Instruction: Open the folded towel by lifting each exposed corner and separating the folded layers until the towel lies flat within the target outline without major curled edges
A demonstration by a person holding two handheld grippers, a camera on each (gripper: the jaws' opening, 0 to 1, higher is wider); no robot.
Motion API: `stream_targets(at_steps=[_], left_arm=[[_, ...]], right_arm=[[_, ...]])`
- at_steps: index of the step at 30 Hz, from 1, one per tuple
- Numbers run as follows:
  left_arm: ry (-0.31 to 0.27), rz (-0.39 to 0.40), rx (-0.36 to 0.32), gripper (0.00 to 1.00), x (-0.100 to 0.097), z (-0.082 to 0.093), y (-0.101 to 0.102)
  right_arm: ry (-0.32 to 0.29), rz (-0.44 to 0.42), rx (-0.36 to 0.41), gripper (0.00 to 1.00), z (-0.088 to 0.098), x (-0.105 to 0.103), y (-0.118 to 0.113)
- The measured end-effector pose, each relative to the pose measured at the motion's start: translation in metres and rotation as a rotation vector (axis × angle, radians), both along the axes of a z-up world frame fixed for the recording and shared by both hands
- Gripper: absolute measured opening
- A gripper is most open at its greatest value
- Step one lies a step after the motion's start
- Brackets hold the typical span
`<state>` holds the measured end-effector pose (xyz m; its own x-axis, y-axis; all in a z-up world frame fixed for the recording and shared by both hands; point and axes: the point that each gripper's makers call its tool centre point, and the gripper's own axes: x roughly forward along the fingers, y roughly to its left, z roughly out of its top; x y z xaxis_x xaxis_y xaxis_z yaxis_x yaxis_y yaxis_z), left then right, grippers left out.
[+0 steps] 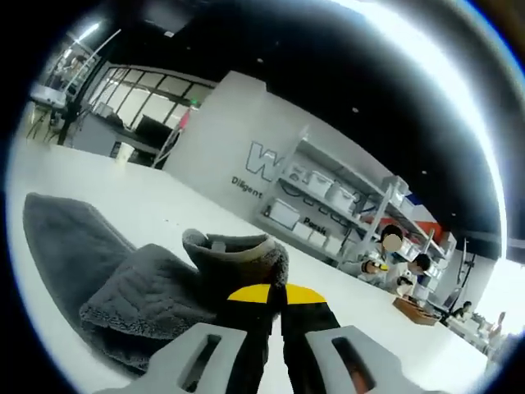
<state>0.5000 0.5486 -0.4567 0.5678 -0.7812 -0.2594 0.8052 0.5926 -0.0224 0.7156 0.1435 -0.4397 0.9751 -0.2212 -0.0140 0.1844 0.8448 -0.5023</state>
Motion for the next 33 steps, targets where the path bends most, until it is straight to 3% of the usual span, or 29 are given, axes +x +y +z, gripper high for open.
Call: stream_targets(at_steps=[10,18,24,33], left_arm=[[-0.004,0.016,-0.01,0.92,0.003,0.002,0.006],[-0.002,0.004,0.004,0.92,0.004,0.0,0.0],[0.003,0.002,0.006,0.92,0.005,-0.001,0.0],[-0.001,0.003,0.005,0.92,0.003,0.0,0.001]], right_arm=[[-0.017,-0.065,-0.064,0.0,0.005,-0.006,-0.031],[0.016,-0.109,-0.062,0.0,-0.005,-0.008,-0.056],[0.033,-0.167,-0.12,0.0,-0.007,-0.013,-0.078],[0.078,-0.206,-0.128,0.0,-0.02,-0.017,-0.103]])
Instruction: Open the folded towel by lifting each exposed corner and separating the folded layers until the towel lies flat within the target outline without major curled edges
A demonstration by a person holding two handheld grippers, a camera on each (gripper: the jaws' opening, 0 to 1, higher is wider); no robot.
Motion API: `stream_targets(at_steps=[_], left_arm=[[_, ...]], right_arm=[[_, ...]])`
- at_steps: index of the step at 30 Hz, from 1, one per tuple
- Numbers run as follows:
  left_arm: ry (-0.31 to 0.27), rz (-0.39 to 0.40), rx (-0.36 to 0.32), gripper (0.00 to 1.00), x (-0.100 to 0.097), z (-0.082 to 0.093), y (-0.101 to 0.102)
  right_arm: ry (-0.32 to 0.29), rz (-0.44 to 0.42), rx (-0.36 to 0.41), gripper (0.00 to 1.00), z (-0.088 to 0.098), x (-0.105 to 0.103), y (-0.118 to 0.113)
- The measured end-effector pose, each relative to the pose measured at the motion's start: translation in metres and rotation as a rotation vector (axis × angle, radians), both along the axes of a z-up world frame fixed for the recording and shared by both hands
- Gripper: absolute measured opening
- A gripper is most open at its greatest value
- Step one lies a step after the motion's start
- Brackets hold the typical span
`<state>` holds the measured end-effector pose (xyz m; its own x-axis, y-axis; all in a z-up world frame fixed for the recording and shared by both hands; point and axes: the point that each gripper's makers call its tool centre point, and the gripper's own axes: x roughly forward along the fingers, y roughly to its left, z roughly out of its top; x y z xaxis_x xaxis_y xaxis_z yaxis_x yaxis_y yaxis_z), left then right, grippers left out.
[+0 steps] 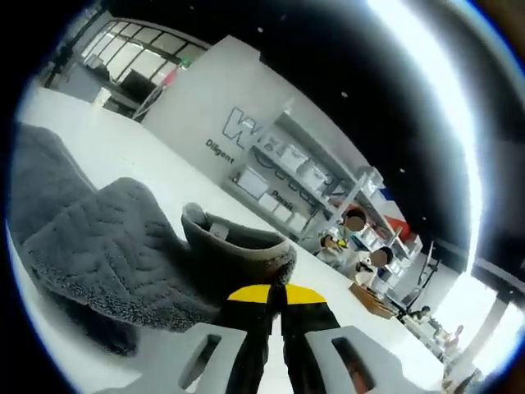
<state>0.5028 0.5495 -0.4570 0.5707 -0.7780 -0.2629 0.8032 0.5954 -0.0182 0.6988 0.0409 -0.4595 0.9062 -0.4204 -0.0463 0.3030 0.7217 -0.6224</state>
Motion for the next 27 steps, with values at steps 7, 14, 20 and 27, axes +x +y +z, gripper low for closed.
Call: stream_targets(at_steps=[7,14,20,27], left_arm=[[0.005,0.008,-0.001,0.92,0.001,-0.002,0.002],[0.005,0.001,0.002,0.92,0.0,-0.003,0.0],[0.009,0.001,0.001,0.92,0.001,-0.003,0.0],[0.007,-0.004,0.005,0.92,0.001,-0.003,-0.002]], right_arm=[[0.023,-0.022,-0.012,0.0,-0.007,-0.002,-0.012],[0.037,-0.078,0.005,0.0,-0.012,-0.013,-0.036],[0.049,-0.098,0.022,0.0,-0.02,-0.022,-0.053],[0.084,-0.098,0.016,0.0,-0.029,-0.017,-0.059]])
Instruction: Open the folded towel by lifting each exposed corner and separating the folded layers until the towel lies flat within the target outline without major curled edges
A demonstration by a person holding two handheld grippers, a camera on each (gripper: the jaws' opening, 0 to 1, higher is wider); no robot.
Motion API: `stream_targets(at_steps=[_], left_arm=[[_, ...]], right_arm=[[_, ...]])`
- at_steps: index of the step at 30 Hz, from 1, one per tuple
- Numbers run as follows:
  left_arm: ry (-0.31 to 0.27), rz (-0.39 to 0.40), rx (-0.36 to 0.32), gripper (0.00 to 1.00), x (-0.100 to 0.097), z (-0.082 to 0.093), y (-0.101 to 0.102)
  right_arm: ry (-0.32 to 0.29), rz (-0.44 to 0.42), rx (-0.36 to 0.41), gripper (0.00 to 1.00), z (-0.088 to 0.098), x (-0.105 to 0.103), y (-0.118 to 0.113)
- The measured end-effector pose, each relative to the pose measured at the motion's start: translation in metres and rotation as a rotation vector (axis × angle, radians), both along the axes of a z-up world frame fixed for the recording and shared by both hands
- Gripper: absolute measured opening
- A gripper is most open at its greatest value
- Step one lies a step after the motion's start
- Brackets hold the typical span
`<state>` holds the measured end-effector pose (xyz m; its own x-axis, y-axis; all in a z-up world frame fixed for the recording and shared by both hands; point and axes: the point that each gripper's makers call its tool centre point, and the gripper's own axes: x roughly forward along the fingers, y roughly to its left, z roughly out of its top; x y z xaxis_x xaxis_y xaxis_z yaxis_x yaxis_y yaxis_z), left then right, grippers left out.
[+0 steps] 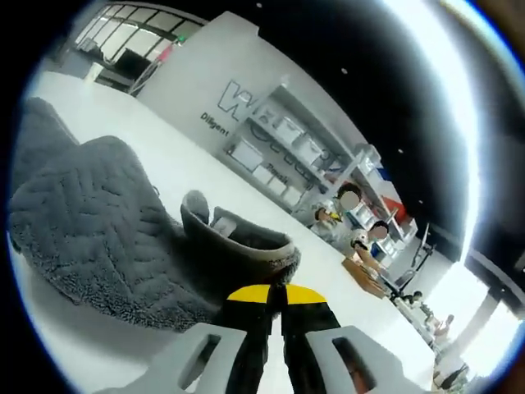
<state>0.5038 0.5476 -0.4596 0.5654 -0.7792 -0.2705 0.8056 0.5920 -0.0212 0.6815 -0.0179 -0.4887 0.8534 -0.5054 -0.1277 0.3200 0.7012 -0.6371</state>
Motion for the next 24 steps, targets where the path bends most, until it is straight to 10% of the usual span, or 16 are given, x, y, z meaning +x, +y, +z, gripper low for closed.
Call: stream_targets(at_steps=[24], left_arm=[[-0.005,0.004,-0.003,0.92,-0.001,0.002,0.003]], right_arm=[[0.066,-0.171,0.039,0.0,-0.021,-0.027,-0.034]])
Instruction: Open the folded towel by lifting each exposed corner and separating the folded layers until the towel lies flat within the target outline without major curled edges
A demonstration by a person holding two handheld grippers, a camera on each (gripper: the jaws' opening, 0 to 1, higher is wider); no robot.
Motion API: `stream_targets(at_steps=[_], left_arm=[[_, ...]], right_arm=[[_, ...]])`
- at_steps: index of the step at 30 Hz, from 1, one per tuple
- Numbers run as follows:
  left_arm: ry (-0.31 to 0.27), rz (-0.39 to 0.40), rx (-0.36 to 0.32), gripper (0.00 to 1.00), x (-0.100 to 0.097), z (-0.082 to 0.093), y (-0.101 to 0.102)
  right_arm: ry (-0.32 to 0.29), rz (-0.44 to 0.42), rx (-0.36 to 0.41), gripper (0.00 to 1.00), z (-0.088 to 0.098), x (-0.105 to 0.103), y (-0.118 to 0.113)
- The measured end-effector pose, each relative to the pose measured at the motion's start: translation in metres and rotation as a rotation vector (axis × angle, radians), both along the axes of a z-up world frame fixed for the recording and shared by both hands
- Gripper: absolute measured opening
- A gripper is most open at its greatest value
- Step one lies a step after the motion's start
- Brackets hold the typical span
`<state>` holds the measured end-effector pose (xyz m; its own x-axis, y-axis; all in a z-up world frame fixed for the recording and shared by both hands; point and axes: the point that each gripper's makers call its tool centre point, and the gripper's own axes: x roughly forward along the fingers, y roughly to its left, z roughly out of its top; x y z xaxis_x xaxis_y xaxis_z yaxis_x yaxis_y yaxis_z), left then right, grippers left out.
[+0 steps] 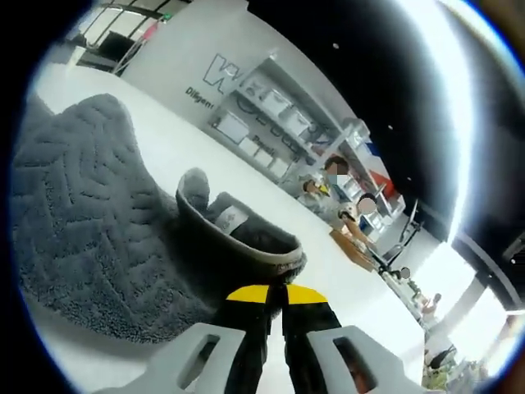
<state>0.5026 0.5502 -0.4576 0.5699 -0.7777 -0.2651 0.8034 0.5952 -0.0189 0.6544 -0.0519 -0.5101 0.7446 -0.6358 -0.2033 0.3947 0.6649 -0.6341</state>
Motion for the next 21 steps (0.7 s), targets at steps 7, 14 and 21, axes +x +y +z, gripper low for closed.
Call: stream_targets(at_steps=[7,14,21], left_arm=[[0.003,0.001,0.002,0.92,0.001,-0.001,0.0],[0.006,-0.002,0.005,0.92,0.001,-0.003,-0.002],[0.017,-0.003,0.007,0.92,0.003,-0.006,-0.002]], right_arm=[[0.009,-0.049,0.02,0.22,-0.003,-0.012,-0.002],[0.003,-0.098,0.032,0.47,0.0,-0.026,-0.005],[-0.005,-0.126,0.055,0.61,-0.002,-0.034,-0.007]])
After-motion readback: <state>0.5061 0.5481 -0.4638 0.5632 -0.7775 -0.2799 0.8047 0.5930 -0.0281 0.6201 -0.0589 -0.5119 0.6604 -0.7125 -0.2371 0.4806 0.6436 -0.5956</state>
